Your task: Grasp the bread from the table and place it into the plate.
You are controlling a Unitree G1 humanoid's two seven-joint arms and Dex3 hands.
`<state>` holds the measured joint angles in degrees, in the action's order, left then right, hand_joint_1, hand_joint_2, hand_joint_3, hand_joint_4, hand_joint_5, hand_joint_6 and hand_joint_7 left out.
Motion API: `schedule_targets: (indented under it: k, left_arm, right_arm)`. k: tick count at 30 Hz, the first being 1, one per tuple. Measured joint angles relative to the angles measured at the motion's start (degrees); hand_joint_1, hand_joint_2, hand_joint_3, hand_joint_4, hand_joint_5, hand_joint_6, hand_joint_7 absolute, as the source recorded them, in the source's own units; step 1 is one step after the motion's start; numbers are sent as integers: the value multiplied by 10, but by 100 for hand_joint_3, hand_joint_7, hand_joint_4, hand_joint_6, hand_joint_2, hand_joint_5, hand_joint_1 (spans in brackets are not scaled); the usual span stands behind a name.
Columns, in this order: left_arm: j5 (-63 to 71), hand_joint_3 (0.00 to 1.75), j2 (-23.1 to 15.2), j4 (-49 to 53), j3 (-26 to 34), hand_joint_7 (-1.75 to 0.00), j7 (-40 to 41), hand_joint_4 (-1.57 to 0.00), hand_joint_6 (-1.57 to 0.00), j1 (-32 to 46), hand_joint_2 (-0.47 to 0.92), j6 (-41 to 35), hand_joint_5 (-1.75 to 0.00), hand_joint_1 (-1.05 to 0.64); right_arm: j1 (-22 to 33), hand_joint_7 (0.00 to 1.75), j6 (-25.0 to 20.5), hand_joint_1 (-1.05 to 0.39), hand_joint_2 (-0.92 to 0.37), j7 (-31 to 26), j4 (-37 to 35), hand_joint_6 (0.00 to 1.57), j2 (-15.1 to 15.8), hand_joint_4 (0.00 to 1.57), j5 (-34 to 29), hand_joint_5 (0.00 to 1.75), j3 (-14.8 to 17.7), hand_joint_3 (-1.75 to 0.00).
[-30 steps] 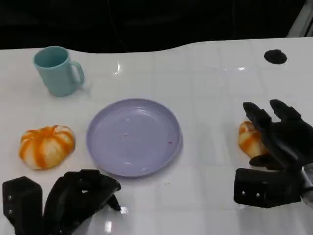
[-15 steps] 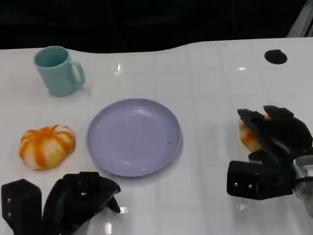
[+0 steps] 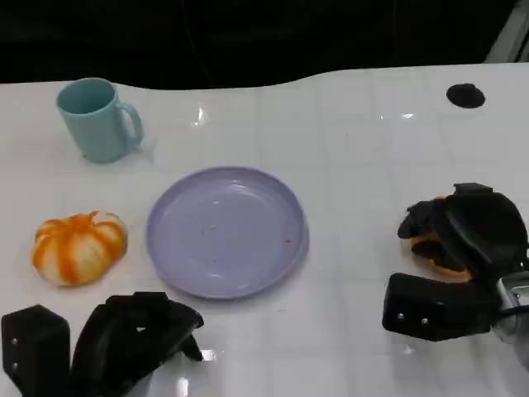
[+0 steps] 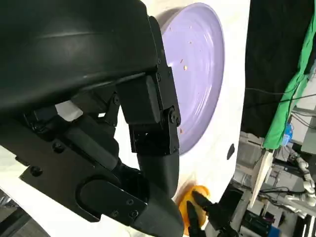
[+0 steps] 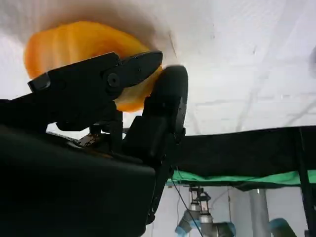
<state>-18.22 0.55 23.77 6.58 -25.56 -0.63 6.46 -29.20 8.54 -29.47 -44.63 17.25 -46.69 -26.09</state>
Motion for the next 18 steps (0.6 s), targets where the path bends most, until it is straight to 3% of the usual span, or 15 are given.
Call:
schedule_targets:
  k: [1,4,15,17,18]
  left_arm:
    - [0,17,0,0,0,-29,0,-91,-157,0,64,0,-148,-104]
    - [0,16,0,0,0,-29,0,-91,-157,0,63,0,-149,-105]
    - [0,17,0,1,0,-28,0,-91,-157,0,64,1,-149,-105]
    - [0,17,0,1,0,-28,0,-91,-157,0,64,1,-149,-105]
    - [0,17,0,1,0,-28,0,-91,-157,0,64,2,-148,-105]
  right_arm:
    - [0,153,3,-8,-89,-9,-3,76,0,91,-1,175,-1,-3]
    - [-1,172,9,-7,-90,-35,-15,68,0,90,-8,175,-6,-5]
    - [-15,171,37,-6,-85,-98,-42,73,0,94,-10,175,-8,-7]
    - [-16,159,40,-7,-57,-101,-44,81,0,95,-8,175,-8,-69]
    - [-16,157,45,-7,-46,-101,-45,83,0,96,-6,175,-7,-90]
